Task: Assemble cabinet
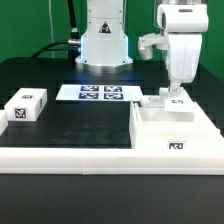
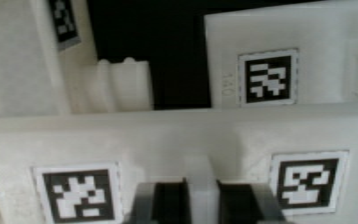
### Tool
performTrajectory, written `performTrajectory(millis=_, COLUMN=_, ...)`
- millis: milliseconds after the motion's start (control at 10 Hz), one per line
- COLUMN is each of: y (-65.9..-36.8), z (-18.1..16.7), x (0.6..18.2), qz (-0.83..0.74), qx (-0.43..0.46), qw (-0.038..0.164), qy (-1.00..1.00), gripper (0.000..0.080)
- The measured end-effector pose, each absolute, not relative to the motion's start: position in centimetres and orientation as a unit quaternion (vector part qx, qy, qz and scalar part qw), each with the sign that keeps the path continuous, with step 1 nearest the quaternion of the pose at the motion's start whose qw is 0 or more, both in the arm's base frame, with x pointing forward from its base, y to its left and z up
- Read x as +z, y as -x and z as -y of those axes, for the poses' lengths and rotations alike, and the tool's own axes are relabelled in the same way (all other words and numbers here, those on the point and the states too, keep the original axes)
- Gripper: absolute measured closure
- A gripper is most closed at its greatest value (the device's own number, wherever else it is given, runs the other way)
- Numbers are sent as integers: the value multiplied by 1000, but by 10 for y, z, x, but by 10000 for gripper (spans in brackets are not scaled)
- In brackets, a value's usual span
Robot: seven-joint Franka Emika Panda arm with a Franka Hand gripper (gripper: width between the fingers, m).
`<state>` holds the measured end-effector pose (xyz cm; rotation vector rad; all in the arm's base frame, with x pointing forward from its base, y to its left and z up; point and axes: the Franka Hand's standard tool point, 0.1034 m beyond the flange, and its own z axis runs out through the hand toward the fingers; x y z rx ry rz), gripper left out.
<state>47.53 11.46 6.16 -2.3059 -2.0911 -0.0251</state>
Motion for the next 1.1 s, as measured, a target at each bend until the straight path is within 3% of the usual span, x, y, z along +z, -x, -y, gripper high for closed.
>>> performTrajectory(millis=300, y=-478, z=-114, x=62, qz=672, qx=-9, qw=14, qy=741, gripper=731)
performTrajectory(millis=800, y=-518, z=-110, x=64, qz=669, qx=-16, qw=14, qy=743, gripper=731)
performTrajectory(millis=1100, y=-519, z=-109, x=64, qz=668, qx=-14, qw=15, qy=744, gripper=731)
